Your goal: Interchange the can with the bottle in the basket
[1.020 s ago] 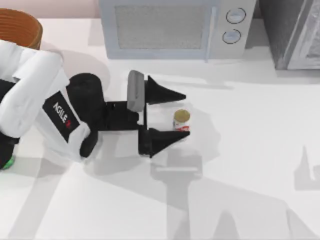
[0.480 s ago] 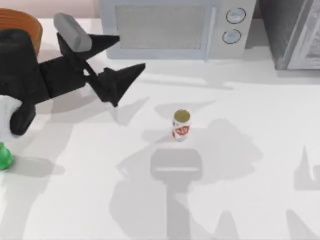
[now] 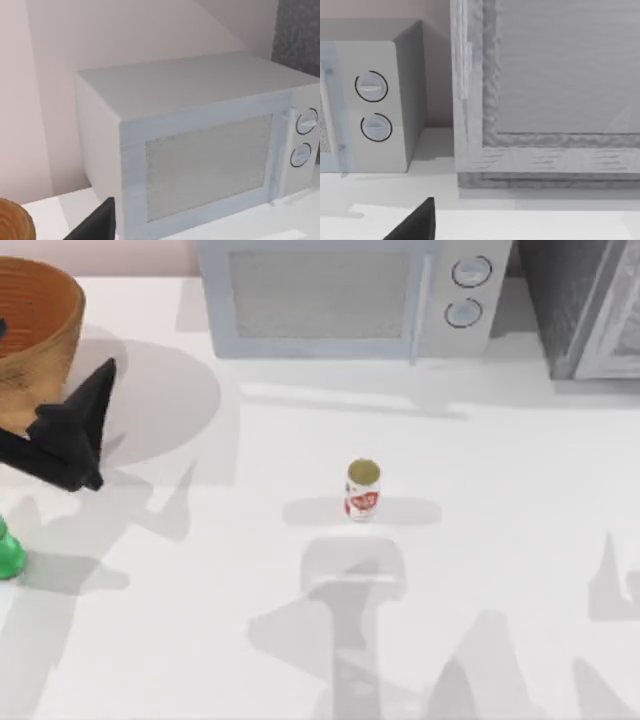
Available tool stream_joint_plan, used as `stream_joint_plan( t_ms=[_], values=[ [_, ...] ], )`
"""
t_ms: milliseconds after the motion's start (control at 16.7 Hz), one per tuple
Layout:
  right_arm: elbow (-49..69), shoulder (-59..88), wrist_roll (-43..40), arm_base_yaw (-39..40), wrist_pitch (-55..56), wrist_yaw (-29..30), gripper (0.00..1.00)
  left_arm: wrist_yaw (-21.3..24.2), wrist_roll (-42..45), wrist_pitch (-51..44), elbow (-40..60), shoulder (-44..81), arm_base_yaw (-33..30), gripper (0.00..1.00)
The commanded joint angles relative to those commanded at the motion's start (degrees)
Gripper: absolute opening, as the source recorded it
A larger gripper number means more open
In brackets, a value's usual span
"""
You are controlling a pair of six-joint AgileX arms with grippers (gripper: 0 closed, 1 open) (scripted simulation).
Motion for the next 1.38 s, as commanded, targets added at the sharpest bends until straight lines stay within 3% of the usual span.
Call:
stream_joint_plan(
  t_ms=[300,600,1080,1380],
  values=[
    [0.0,0.0,0.0,0.0,0.0,0.0,1.00,-13.4,-0.5,-14.4,-12.8,-29.9,2.5,1.00],
    [0.0,0.0,0.0,0.0,0.0,0.0,1.00,-21.7,-1.1,-23.1,-20.9,-46.2,3.5,1.00],
    [0.0,0.0,0.0,0.0,0.0,0.0,1.00,-23.0,-1.1,-24.3,-22.0,-48.2,3.5,1.00],
    [0.0,0.0,0.0,0.0,0.0,0.0,1.00,-21.6,-0.5,-17.0,-23.1,-39.3,6.1,1.00]
  ],
)
